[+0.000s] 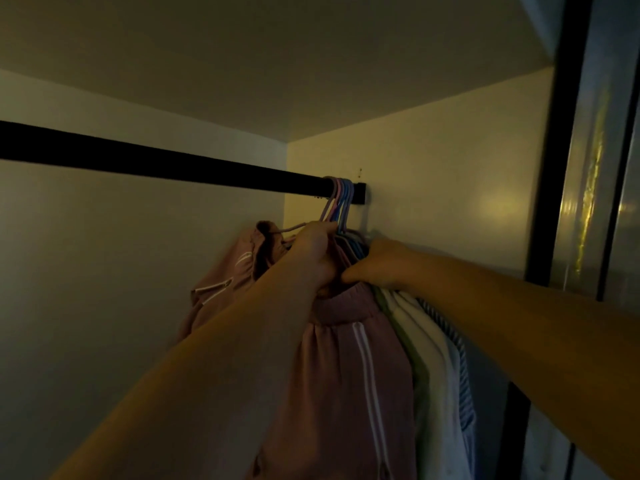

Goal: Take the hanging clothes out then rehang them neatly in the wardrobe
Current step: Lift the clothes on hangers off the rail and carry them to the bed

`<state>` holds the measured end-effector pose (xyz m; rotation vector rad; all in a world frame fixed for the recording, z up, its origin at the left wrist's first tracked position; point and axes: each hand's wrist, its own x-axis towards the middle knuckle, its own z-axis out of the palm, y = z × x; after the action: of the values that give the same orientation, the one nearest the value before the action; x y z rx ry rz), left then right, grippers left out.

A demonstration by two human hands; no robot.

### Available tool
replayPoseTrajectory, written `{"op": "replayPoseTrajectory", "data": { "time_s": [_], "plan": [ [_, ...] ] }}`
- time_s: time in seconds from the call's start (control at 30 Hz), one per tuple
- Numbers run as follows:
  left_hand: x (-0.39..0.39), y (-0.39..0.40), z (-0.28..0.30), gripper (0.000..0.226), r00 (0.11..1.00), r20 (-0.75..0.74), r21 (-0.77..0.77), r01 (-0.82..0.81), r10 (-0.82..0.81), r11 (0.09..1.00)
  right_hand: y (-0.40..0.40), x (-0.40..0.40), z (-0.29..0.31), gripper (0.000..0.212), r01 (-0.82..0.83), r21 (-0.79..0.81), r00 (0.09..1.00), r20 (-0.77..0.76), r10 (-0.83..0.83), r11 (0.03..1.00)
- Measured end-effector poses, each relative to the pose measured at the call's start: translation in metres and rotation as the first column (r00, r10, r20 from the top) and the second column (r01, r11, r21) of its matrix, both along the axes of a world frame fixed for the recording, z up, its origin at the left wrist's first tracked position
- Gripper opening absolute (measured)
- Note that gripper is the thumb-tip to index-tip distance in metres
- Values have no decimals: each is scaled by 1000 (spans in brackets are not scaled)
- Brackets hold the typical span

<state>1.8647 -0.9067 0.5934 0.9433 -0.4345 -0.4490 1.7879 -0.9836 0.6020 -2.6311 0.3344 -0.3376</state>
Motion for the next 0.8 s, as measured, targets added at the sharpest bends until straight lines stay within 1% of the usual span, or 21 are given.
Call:
{"op": "replayPoseTrajectory", "data": {
  "time_s": [0.1, 0.17, 0.37, 0.47, 0.53, 0.6, 0.7, 0.8],
  "plan": [
    [-4, 1, 4, 22, 1000, 5, 5, 18, -18, 1000, 3, -2, 2, 57, 10, -23, 1000, -6, -10, 1000],
    [-5, -1, 4, 24, 1000, -21, -18, 7, -7, 1000, 3, -3, 3, 52, 16, -30, 1000, -3, -16, 999],
    [-5, 0, 1, 24, 998, -65, -65, 0, -4, 998, 6, -8, 4, 50, 20, -1, 1000, 18, -19, 1000],
    [-9, 4, 3, 22, 998, -61, -93, -13, 8, 996, 10, -9, 7, 39, -5, -4, 1000, 26, 5, 1000],
    [-12, 10, 8, 23, 999, -42, -115, -16, 11, 993, 15, -12, 12, 28, -6, -28, 999, 50, 7, 1000],
    [-16, 16, 14, 24, 1000, -21, -146, -17, 14, 989, 20, -15, 20, 22, -13, -46, 996, 82, 17, 999],
    [-25, 26, 22, 23, 1000, -7, -171, 8, -10, 985, 25, -21, 28, 20, -22, -68, 994, 101, 29, 997],
    [-35, 33, 22, 20, 1000, 9, -167, 18, -17, 986, 27, -33, 29, 26, -15, -88, 995, 102, 24, 996]
  ]
}}
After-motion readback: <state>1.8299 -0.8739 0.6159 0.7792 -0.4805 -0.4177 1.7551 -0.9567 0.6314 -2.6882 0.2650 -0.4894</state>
